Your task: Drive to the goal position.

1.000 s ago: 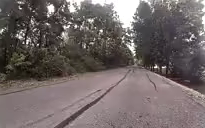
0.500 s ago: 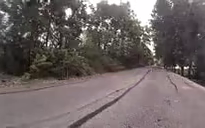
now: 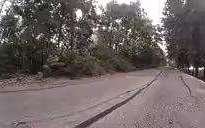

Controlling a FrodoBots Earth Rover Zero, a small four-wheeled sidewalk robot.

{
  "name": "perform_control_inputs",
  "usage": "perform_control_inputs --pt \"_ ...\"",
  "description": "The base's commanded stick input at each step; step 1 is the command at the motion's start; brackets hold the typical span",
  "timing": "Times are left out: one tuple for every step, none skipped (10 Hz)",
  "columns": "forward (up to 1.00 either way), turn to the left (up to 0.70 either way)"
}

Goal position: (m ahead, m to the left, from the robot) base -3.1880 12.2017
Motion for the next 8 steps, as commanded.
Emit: perform_control_inputs --pt "0.0 0.7" --pt "0.0 0.7" --pt "0.0 0.7" --pt "0.0 0.7" --pt "0.0 0.7" --pt "0.0 0.7" --pt "0.0 0.7" --pt "0.0 0.7"
